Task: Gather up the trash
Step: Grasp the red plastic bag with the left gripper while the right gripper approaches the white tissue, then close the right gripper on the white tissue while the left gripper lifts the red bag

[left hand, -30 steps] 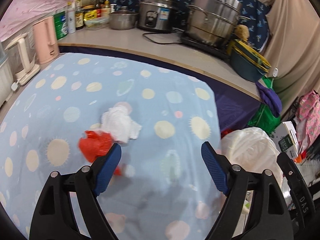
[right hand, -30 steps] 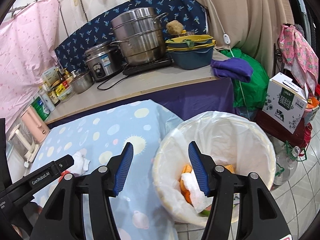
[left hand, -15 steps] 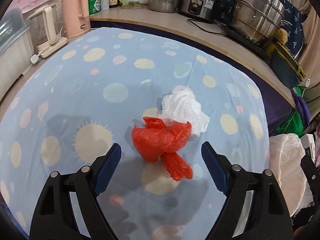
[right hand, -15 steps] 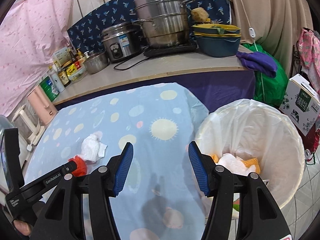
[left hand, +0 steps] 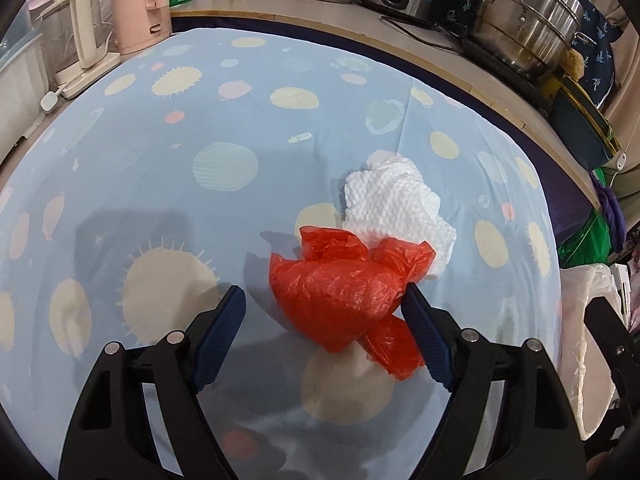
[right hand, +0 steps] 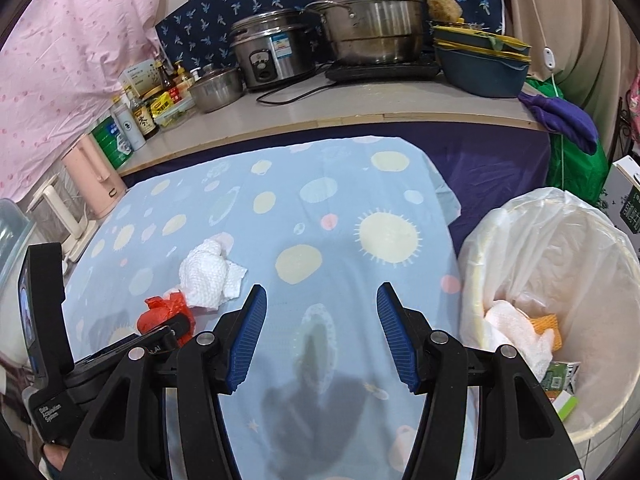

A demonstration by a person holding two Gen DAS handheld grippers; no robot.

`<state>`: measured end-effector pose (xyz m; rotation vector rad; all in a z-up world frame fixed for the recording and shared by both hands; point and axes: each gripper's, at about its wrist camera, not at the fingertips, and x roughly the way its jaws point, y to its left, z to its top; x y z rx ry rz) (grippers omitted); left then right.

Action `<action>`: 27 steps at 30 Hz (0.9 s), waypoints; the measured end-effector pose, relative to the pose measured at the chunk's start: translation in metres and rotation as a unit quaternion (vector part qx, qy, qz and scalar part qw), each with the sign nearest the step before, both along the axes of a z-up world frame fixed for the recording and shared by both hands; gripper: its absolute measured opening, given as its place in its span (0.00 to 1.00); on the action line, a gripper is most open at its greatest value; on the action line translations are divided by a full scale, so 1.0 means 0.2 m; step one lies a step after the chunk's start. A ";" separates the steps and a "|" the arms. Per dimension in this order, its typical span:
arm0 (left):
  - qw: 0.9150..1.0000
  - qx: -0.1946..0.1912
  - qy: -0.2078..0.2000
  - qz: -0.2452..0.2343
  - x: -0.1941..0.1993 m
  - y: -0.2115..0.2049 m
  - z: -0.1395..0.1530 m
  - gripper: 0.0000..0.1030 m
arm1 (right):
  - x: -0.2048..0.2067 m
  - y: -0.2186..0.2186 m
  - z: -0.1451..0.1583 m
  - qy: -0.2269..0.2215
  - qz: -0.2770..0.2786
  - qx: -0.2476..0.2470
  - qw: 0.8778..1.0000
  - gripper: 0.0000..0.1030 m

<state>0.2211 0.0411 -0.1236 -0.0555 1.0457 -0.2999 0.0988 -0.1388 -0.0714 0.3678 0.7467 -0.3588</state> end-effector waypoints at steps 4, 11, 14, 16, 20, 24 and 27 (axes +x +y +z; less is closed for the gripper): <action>1.000 -0.001 -0.007 -0.005 0.01 0.01 0.00 0.56 | 0.07 0.03 -0.03 0.006 0.011 0.004 1.000 0.54; 1.000 -0.019 -0.001 -0.008 0.03 0.06 0.02 0.40 | 0.21 0.09 -0.09 0.017 0.033 0.012 0.999 0.54; 1.000 -0.023 -0.002 0.003 0.05 0.11 0.03 0.40 | 0.28 0.14 -0.11 0.021 0.048 0.014 0.999 0.55; 1.000 -0.026 -0.001 0.011 0.06 0.15 0.04 0.40 | 0.32 0.17 -0.12 0.024 0.058 0.017 0.998 0.55; 0.999 -0.024 0.000 0.023 0.10 0.21 0.05 0.40 | 0.41 0.25 -0.15 0.029 0.082 0.019 0.996 0.55; 0.999 -0.023 0.004 0.034 0.11 0.27 0.04 0.40 | 0.49 0.32 -0.19 0.038 0.097 0.016 0.994 0.55; 0.999 -0.024 0.006 0.039 0.12 0.30 0.04 0.40 | 0.54 0.34 -0.22 0.047 0.103 0.019 0.993 0.54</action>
